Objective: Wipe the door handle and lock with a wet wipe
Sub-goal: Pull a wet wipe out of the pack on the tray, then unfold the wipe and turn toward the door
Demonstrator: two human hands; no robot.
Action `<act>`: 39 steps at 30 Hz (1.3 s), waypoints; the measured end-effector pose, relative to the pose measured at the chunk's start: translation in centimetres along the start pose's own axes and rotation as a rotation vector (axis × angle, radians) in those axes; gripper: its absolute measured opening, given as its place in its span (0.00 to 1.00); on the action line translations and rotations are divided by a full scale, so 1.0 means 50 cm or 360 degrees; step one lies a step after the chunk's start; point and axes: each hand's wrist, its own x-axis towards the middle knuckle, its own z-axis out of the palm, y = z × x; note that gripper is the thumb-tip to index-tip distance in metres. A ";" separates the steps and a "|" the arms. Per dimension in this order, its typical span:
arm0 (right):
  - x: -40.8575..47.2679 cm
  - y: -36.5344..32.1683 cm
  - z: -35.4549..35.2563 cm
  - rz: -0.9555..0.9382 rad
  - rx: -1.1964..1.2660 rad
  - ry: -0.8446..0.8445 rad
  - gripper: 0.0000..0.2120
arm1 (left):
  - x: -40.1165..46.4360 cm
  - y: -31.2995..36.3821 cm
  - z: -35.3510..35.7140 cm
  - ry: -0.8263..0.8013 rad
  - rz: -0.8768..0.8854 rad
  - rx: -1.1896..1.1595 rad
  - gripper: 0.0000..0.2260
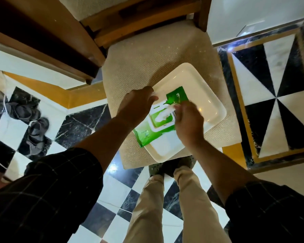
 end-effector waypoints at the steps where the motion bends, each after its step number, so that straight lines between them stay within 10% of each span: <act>1: 0.014 0.006 -0.008 0.0261 0.0277 0.0101 0.09 | -0.003 -0.004 0.000 0.0007 0.0001 -0.0011 0.11; 5: 0.051 0.014 -0.040 0.1021 0.1270 0.0231 0.09 | -0.013 -0.001 0.002 0.0017 -0.0035 -0.0039 0.11; 12: 0.090 0.023 -0.139 0.1095 0.1445 0.0540 0.07 | -0.079 0.041 0.052 0.0162 0.0061 -0.0034 0.15; 22: 0.061 0.011 -0.239 0.0943 0.1537 0.0393 0.04 | -0.157 0.050 0.123 -0.0699 0.0139 0.0537 0.39; 29: -0.015 -0.075 -0.401 0.0861 0.1699 0.0378 0.10 | -0.099 0.260 -0.085 -0.0478 -0.0203 -0.0832 0.40; 39: -0.156 -0.233 -0.737 0.0297 0.1312 0.0751 0.16 | -0.119 0.581 -0.406 -0.0247 0.0461 -0.1086 0.02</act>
